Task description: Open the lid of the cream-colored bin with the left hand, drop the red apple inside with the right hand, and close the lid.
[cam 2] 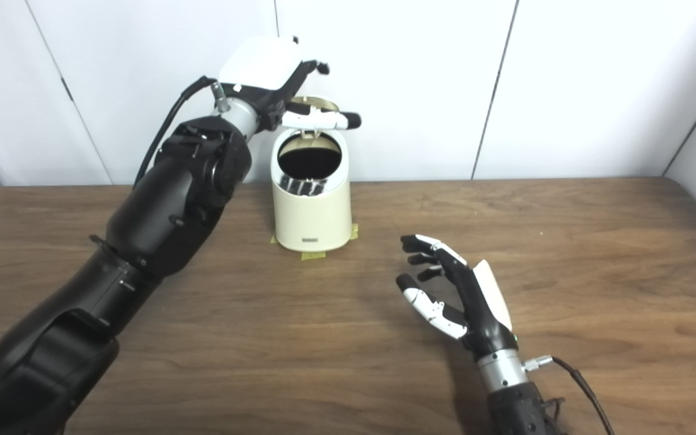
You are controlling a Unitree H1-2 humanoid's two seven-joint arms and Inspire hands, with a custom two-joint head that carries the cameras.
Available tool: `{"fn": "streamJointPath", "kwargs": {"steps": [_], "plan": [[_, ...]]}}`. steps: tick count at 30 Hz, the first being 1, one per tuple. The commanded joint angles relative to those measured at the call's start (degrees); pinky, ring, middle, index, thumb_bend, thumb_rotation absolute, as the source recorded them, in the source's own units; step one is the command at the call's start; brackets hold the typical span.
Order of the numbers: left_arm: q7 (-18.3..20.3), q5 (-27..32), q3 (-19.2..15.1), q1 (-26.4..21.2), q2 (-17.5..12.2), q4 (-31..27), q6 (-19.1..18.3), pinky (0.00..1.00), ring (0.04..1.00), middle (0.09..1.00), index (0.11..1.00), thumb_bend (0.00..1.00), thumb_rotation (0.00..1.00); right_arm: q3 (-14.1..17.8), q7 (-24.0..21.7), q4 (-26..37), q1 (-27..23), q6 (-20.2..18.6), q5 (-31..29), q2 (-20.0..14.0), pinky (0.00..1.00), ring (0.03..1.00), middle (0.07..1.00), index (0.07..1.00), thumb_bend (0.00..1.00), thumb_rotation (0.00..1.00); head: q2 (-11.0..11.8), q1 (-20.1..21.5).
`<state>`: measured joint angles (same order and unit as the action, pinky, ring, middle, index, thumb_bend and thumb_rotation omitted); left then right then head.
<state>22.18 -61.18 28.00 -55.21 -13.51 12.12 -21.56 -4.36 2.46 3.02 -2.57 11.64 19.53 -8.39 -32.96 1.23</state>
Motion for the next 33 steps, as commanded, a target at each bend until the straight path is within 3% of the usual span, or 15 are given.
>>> {"fn": "streamJointPath", "kwargs": {"steps": [1,7,14,26,33], "plan": [[-3.0,-2.1,-0.3,-4.0,-0.7,0.8,0.2,1.00,1.000,0.866,0.847,0.91,0.98,0.0,0.0,0.4,-1.7,1.9,-0.6,-0.3,0.58,0.715,0.758,0.760,0.20,0.62,-0.1,0.0],[-3.6,-3.7,-0.1,-4.8,-0.7,4.2,-0.1,1.00,1.000,0.872,0.848,0.94,0.97,-0.2,-0.1,0.2,-1.7,1.8,-1.1,-0.2,0.58,0.714,0.756,0.759,0.20,0.60,0.2,-0.1],[-2.6,-4.6,0.3,-4.6,-1.2,4.3,-0.2,1.00,1.000,0.871,0.848,0.95,0.98,-0.2,-0.1,-0.1,-1.7,2.6,-2.1,0.1,0.59,0.714,0.752,0.751,0.19,0.56,0.1,0.0],[-1.7,-5.1,0.8,-1.8,-1.0,-1.6,1.0,1.00,1.000,0.876,0.847,0.93,0.97,-0.4,-0.3,-0.1,-1.8,1.4,-1.8,0.1,0.59,0.715,0.753,0.753,0.20,0.60,0.2,0.0],[-1.7,-8.5,2.5,-1.1,-1.5,-3.5,2.6,1.00,1.000,0.876,0.845,0.93,0.97,-0.5,-0.5,0.3,-1.8,0.7,-1.7,0.2,0.59,0.720,0.758,0.757,0.20,0.61,0.1,0.0]]}}
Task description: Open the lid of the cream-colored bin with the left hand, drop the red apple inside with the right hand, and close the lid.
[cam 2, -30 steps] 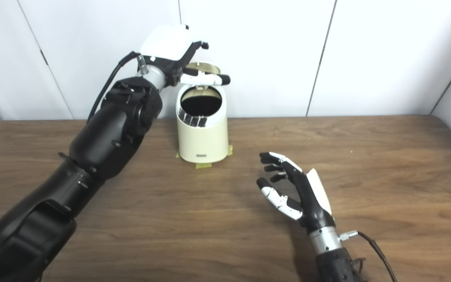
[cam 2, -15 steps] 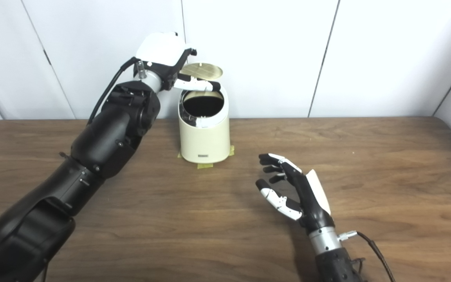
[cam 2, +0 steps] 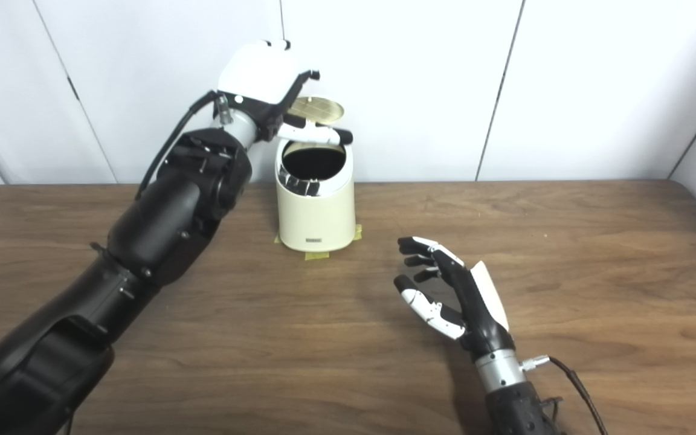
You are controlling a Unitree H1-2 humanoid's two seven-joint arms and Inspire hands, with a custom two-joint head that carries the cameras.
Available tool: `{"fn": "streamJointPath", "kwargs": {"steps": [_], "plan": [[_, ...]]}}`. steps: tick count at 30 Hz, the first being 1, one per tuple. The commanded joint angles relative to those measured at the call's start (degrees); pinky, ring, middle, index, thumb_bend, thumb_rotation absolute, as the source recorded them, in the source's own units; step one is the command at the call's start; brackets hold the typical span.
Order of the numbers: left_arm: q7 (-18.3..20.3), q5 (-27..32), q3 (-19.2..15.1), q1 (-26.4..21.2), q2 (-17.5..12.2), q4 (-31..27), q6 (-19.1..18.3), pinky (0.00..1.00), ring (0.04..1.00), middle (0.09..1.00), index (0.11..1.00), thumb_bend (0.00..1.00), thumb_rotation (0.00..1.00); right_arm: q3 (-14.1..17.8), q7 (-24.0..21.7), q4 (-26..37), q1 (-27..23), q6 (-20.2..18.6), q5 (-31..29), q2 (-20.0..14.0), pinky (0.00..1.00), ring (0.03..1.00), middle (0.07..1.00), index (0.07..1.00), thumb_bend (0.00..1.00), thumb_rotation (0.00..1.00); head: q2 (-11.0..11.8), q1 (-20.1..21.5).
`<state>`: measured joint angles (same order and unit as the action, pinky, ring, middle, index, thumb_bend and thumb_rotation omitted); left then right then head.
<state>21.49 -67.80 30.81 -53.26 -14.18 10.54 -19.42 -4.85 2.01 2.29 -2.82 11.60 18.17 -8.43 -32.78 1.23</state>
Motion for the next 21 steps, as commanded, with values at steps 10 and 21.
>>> {"fn": "streamJointPath", "kwargs": {"steps": [10,21], "plan": [[-0.9,-4.8,0.0,-0.9,-0.8,-2.2,2.9,1.00,1.000,0.857,0.826,0.92,0.93,-0.2,-0.4,1.3,-1.6,-0.3,0.0,0.3,0.60,0.724,0.762,0.760,0.20,0.62,-0.2,0.1],[0.9,-6.8,0.2,2.0,-0.5,-3.2,4.5,1.00,0.982,0.842,0.812,0.95,0.91,-0.3,-0.7,2.9,-1.3,-2.3,0.4,0.3,0.60,0.718,0.756,0.755,0.20,0.60,-0.6,0.2]]}}
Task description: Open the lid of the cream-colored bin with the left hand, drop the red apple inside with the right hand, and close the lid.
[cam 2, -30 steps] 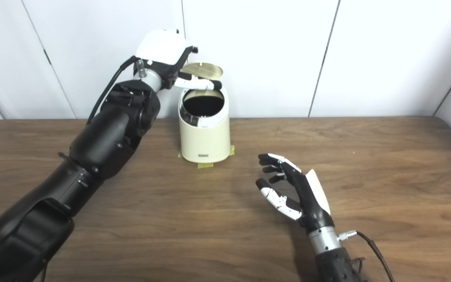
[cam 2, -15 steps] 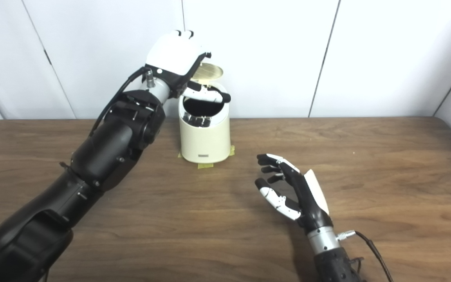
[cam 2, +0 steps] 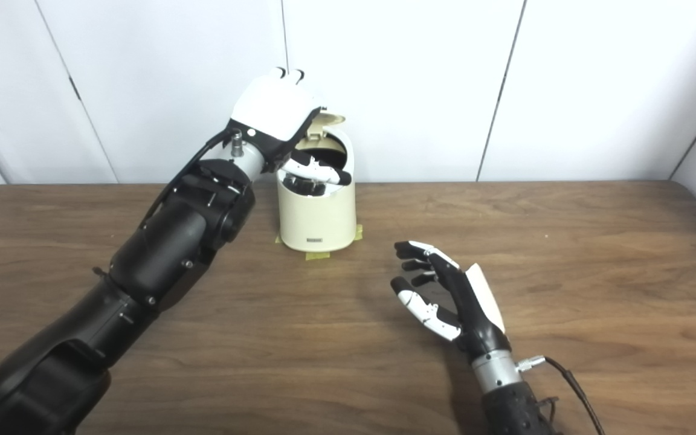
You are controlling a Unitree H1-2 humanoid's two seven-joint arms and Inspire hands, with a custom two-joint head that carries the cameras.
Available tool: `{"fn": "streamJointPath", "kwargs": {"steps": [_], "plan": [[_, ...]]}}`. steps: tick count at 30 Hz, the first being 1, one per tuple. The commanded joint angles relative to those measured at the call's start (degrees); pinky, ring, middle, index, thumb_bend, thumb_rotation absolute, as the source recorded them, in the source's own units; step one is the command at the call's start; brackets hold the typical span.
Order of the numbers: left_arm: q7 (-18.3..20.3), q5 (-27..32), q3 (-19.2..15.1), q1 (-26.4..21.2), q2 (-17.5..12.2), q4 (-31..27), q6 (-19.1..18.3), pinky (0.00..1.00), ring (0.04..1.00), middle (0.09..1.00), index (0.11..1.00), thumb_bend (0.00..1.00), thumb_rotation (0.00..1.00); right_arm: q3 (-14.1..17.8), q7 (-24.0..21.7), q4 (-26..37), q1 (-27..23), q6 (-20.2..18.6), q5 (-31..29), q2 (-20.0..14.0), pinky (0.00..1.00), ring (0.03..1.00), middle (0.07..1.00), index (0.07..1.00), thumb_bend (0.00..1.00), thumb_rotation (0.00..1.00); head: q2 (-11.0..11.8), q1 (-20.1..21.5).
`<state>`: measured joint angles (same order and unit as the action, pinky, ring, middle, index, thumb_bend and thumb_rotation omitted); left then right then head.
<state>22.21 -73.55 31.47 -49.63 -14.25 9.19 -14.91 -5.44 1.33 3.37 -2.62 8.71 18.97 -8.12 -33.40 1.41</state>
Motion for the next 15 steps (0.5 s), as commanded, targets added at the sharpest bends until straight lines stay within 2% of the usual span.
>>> {"fn": "streamJointPath", "kwargs": {"steps": [1,15], "plan": [[0.7,-1.1,-0.5,-1.4,-0.3,-2.2,-0.2,1.00,0.984,0.845,0.816,0.95,0.92,0.3,0.0,1.8,-1.5,0.7,-0.5,-0.1,0.60,0.719,0.758,0.756,0.21,0.60,-0.1,0.1],[5.0,-3.2,-0.6,3.1,0.6,-8.2,0.1,1.00,0.962,0.844,0.812,0.95,0.93,0.6,-0.2,2.5,-1.2,0.1,-0.7,0.1,0.60,0.715,0.754,0.752,0.23,0.64,-0.9,0.2]]}}
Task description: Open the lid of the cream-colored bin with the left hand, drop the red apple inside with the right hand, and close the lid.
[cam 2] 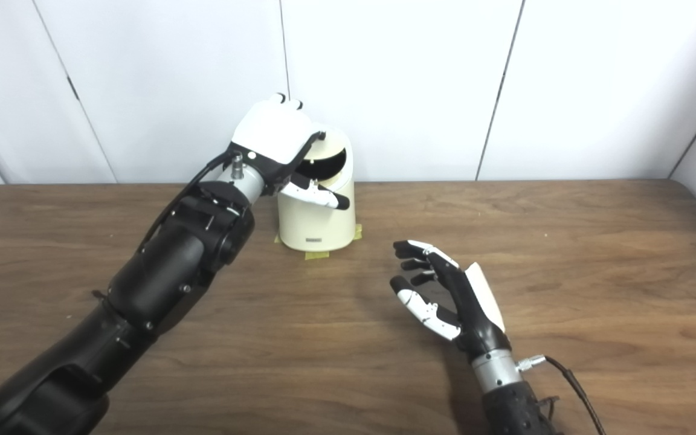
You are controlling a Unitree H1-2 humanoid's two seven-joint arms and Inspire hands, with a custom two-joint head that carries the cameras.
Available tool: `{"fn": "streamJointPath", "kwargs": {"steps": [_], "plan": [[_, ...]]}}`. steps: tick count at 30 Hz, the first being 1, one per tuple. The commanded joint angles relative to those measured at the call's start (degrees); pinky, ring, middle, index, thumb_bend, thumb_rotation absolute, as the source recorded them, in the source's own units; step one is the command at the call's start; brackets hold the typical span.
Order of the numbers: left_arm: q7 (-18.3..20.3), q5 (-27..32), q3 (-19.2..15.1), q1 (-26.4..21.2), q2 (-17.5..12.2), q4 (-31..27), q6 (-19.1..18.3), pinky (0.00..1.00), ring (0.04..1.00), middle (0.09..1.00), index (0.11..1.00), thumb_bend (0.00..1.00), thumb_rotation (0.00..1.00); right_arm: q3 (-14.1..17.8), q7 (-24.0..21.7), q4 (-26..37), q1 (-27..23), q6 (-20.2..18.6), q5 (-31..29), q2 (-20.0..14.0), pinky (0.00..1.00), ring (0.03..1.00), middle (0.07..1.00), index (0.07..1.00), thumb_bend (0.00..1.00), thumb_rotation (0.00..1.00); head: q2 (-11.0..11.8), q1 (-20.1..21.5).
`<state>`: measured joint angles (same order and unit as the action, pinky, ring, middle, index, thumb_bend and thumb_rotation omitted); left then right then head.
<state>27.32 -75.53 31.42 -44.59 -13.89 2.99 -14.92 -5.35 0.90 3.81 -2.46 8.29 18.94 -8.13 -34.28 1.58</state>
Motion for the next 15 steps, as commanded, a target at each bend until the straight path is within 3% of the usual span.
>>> {"fn": "streamJointPath", "kwargs": {"steps": [1,15], "plan": [[0.2,-1.5,-0.5,-1.7,0.3,-2.5,0.1,1.00,0.961,0.845,0.812,0.95,0.93,0.5,0.3,2.1,-1.4,0.6,-0.7,0.2,0.60,0.715,0.754,0.752,0.23,0.64,0.0,0.0],[3.4,-4.3,-1.7,3.8,1.2,-9.7,1.2,1.00,0.954,0.839,0.801,0.92,0.90,0.1,0.1,2.9,-1.5,-0.7,0.3,0.2,0.60,0.716,0.755,0.757,0.23,0.64,-0.5,-0.3]]}}
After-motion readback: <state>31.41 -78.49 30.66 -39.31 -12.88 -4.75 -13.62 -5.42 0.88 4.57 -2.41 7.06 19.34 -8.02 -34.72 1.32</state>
